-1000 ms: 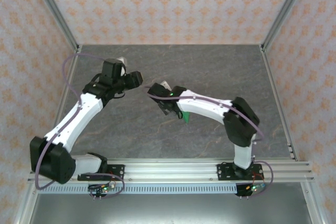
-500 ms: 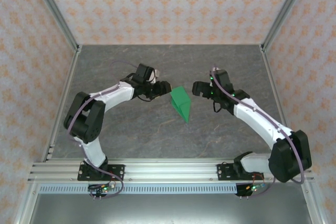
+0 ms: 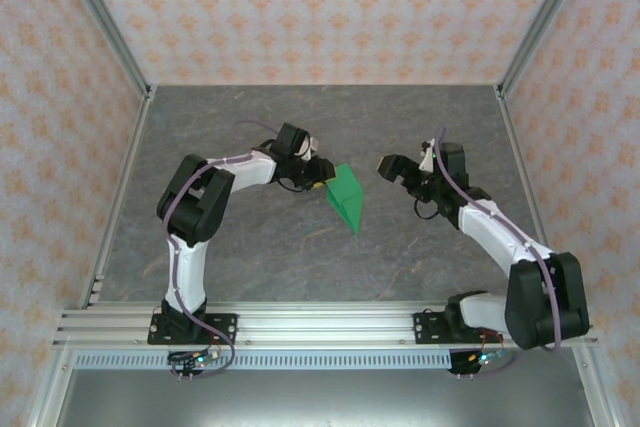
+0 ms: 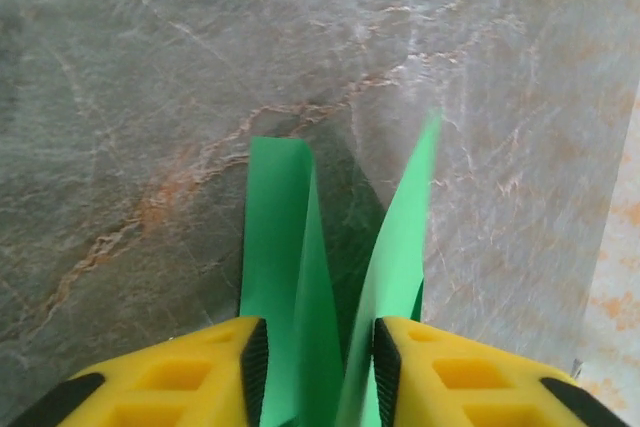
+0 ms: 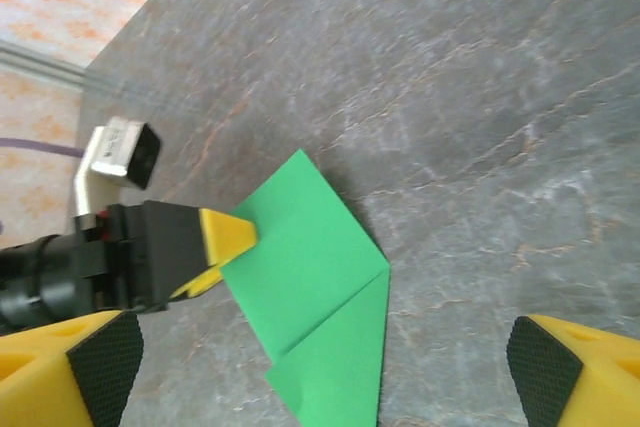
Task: Fold a paper plane with a square sheet of paper (fold left side to right side)
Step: Fold the wing for the fifth time at the center of the table.
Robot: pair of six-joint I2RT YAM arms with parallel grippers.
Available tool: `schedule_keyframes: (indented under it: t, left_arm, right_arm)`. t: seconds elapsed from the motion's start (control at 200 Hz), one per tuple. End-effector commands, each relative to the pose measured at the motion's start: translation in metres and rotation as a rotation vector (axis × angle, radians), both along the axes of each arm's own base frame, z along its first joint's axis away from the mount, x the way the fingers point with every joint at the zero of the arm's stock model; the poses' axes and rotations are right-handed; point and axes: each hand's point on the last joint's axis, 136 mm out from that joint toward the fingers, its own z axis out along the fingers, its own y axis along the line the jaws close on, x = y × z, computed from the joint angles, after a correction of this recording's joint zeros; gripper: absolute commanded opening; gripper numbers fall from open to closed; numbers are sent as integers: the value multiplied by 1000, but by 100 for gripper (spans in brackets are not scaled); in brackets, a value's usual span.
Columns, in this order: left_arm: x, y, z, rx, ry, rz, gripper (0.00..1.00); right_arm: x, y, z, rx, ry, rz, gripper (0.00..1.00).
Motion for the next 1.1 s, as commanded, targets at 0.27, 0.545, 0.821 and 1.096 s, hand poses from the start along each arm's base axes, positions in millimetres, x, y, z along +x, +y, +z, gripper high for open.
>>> schedule_keyframes:
  t: [0.27, 0.545, 0.821, 1.096]
  left_arm:
    - [19, 4, 22, -142, -178, -79, 3]
    - [5, 18, 41, -270, -227, -205, 0]
    - [-14, 21, 41, -299, -210, -321, 0]
    - [-22, 19, 47, -320, -221, -367, 0]
  right_arm:
    - [16, 50, -13, 107, 3, 337, 74]
    - [34, 70, -29, 177, -16, 454, 68]
    - [49, 82, -43, 242, -23, 507, 69]
    - [48, 99, -59, 259, 15, 557, 69]
